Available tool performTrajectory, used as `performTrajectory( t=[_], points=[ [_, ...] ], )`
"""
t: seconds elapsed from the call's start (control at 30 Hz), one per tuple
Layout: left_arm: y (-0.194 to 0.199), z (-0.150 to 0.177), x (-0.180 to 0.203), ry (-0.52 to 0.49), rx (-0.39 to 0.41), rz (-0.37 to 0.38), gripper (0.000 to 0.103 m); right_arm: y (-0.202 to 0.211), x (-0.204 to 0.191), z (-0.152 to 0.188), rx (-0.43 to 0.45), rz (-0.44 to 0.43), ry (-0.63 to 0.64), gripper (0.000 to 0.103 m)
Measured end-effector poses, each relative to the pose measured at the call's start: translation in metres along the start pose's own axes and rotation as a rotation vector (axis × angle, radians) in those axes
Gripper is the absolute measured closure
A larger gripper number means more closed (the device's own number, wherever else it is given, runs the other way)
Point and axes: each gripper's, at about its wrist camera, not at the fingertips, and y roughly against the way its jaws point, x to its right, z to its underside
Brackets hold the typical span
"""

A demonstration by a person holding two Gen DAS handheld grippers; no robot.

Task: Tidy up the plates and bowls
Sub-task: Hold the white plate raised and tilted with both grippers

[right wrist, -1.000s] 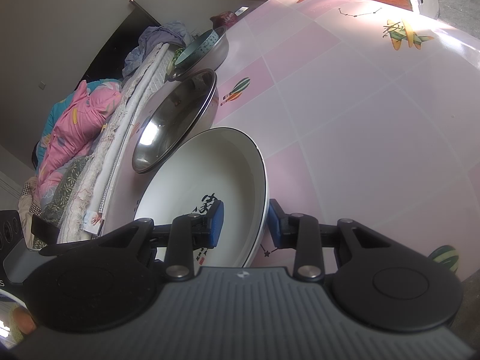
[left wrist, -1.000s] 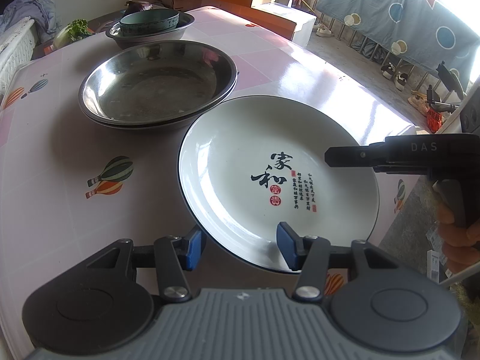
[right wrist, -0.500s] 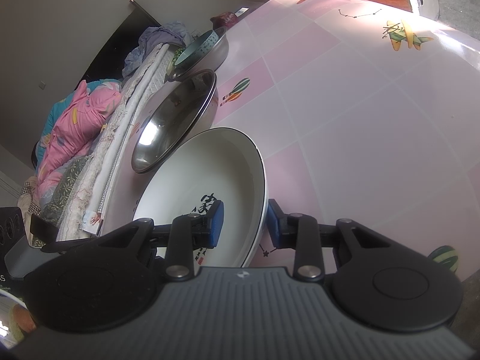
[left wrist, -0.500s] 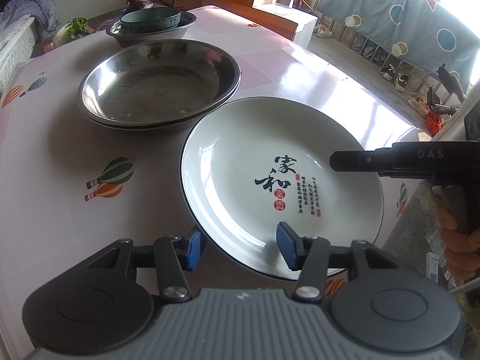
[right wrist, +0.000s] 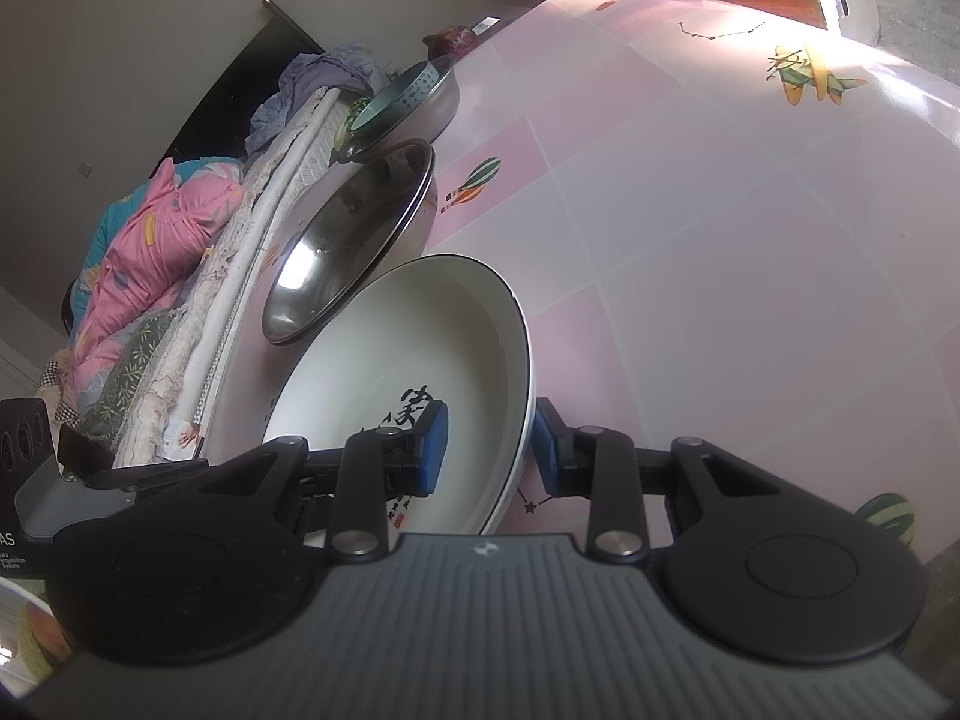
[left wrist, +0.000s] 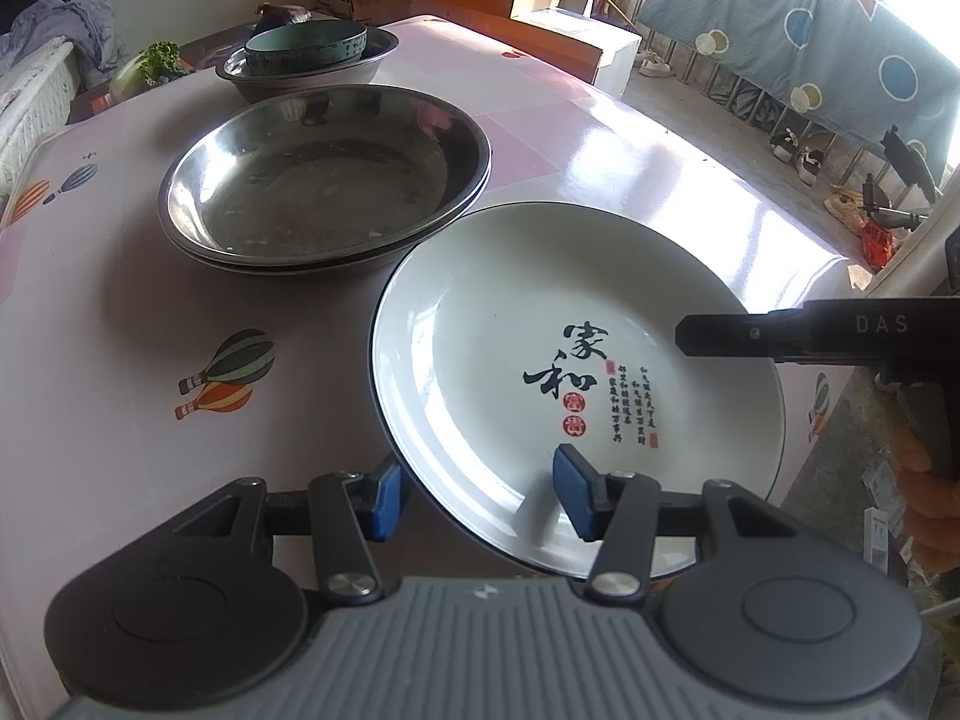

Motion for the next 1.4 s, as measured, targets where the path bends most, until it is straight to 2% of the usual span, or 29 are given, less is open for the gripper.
performTrajectory(
  t=[0.77,0.87,1.03,1.2,1.4],
  points=[
    [0.003,0.003,-0.003,0.002,0.020,0.021,0.053,0.001,-0.005,0.003,0.004,0.023,0.050,0.075],
    [0.001,0.004,-0.004,-0.007,0.029,0.005,0.057,0.001,-0.008,0.004,0.005,0.042,0.072,0.077],
    [-0.001,0.001,-0.004,-0.015,0.050,-0.017,0.057,0.003,-0.013,0.010,0.020,0.099,0.129,0.088],
    [-0.004,-0.002,-0.010,0.008,0.060,-0.004,0.057,0.002,-0.014,0.011,0.038,0.112,0.145,0.088],
    [-0.008,-0.006,-0.011,-0.013,0.068,0.000,0.053,-0.001,-0.013,0.009,0.056,0.116,0.142,0.088]
  ],
)
